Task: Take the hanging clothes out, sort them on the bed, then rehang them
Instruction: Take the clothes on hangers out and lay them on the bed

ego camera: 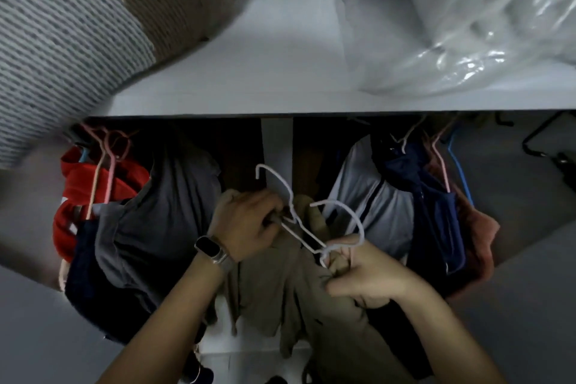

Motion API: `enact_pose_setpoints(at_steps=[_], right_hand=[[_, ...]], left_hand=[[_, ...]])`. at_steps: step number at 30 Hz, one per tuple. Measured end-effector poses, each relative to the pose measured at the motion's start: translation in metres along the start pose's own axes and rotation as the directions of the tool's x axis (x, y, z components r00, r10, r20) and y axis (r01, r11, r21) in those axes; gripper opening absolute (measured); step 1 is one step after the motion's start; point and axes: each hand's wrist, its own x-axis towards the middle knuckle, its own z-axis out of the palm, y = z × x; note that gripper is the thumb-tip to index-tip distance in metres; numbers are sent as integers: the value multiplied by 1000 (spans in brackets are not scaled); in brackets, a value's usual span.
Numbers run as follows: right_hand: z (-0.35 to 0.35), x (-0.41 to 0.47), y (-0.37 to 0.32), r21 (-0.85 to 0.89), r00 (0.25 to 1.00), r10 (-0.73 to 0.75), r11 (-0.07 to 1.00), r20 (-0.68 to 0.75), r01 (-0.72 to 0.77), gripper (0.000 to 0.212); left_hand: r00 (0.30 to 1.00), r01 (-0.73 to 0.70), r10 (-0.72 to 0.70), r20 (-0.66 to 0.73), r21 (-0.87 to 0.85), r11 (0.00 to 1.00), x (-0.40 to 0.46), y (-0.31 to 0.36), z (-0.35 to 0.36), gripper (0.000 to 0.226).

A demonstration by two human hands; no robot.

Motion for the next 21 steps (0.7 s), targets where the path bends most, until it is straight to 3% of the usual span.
enact_pose_setpoints(at_steps=[2, 6, 9, 11, 14, 16, 19, 21], right_hand=[[5, -11, -3, 10, 999, -4, 1000, -49, 5, 26], [21, -37, -15, -54, 983, -10, 999, -181, 0, 47], [40, -70, -14, -27, 955, 11, 999, -297, -20, 47], [57, -98, -5, 20, 919, 58, 998, -389, -55, 27], [84, -140, 9, 101, 847, 112, 993, -520, -69, 34], [103, -169, 10, 135, 780, 148, 987, -608, -82, 35], [137, -208, 1, 164, 668, 185, 982, -721, -95, 30], [162, -250, 5, 178, 589, 208, 978, -781, -109, 43]], left_hand=[[999, 33, -34, -14, -50, 998, -6, 5, 0, 21], [995, -87, 79, -69, -136, 987, -21, 11, -6, 12], [988, -142, 123, -91, -240, 960, -31, 20, -10, 14], [979, -199, 179, -98, -261, 945, -33, 31, -14, 16], [962, -271, 274, -17, -221, 937, -35, 53, -13, 16], [922, -349, 378, 86, -238, 907, -37, 79, -5, 16], [799, -463, 540, 263, -303, 833, -36, 118, -5, 13], [730, -523, 616, 296, -338, 782, -47, 159, 2, 19]])
